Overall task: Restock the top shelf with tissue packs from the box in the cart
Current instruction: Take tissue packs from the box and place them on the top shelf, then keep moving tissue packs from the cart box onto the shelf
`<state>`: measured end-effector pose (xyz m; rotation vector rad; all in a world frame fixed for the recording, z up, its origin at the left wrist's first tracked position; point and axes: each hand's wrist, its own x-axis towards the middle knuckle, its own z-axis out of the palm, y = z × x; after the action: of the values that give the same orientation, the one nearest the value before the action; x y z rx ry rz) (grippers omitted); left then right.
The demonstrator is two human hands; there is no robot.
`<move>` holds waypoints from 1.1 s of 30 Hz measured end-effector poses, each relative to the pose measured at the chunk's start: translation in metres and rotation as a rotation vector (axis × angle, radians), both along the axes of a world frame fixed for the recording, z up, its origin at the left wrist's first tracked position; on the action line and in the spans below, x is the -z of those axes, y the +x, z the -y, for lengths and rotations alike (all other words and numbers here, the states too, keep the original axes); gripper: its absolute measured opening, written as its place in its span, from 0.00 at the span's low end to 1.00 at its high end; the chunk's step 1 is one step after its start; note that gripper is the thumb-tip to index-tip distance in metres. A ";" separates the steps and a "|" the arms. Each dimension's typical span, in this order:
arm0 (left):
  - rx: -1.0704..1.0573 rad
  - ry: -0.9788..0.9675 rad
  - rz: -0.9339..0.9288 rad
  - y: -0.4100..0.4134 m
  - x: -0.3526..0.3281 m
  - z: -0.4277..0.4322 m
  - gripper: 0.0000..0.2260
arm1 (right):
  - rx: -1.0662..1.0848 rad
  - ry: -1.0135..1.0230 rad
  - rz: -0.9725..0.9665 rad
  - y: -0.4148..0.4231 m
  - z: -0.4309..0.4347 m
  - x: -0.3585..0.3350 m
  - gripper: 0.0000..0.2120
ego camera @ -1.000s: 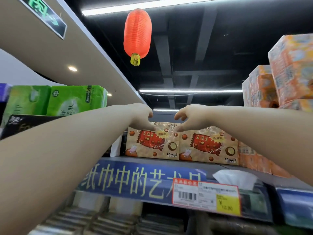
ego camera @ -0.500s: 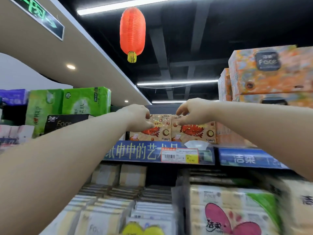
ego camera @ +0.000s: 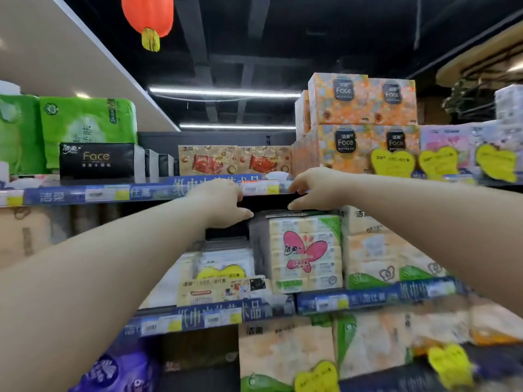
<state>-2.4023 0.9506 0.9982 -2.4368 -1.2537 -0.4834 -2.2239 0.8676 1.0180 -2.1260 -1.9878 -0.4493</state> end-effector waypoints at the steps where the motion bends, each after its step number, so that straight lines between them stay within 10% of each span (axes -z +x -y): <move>1: 0.018 -0.026 -0.005 0.001 0.007 0.009 0.24 | 0.017 -0.018 -0.002 -0.002 0.014 0.006 0.24; 13: 0.304 -0.139 -0.011 0.102 0.053 0.121 0.24 | 0.331 -0.098 -0.107 0.060 0.185 0.053 0.23; 33: 0.874 -0.323 -0.182 0.495 0.165 0.506 0.21 | 0.919 -0.338 -0.221 0.343 0.622 0.151 0.24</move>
<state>-1.9075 0.4447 0.8334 -3.1442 -0.1349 -0.2615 -1.8813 0.2454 0.8675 -3.0594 -0.9157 0.0276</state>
